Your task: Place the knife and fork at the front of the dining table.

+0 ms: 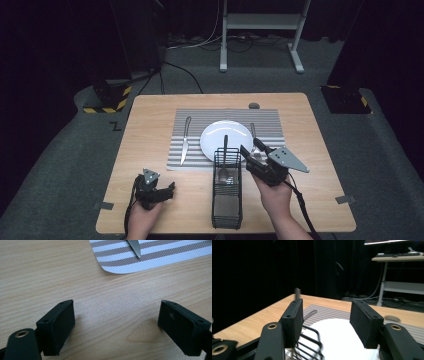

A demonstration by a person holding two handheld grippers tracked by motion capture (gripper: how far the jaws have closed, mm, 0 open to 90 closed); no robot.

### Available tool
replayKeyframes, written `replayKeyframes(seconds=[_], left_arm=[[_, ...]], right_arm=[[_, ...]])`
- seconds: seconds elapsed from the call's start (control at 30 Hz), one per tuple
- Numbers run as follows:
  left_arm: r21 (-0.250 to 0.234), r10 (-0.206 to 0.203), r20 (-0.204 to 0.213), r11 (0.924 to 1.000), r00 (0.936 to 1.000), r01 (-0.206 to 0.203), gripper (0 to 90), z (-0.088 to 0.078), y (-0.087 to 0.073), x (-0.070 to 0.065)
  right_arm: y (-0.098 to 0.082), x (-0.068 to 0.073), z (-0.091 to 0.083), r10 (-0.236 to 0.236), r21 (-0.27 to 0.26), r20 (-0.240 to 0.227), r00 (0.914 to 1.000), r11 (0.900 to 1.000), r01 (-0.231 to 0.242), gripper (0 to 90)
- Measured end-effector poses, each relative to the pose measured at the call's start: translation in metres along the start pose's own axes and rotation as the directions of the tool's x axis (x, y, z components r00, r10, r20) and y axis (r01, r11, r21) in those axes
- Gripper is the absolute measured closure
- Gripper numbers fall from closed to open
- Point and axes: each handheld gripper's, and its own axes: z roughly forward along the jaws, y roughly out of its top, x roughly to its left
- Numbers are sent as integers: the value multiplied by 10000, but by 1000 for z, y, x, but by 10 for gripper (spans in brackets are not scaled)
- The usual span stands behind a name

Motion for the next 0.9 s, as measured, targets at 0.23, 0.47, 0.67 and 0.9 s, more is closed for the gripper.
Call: replayKeyframes(seconds=[0.23,0.47,0.67,0.9], left_arm=[[-1,-5,4,10000,10000,5,139,0,0,0],[-8,-16,7,10000,10000,16,140,0,0,0],[-7,-11,20,10000,10000,11,139,0,0,0],[-7,-7,31,10000,10000,7,138,0,0,0]], right_arm=[[7,15,22,-280,-32,-479,9985,9996,279,480],[2,18,41,-220,324,-689,9974,9992,243,539],[0,19,50,-316,616,-863,9958,9974,370,601],[-2,20,54,-362,821,-996,9944,9956,444,690]])
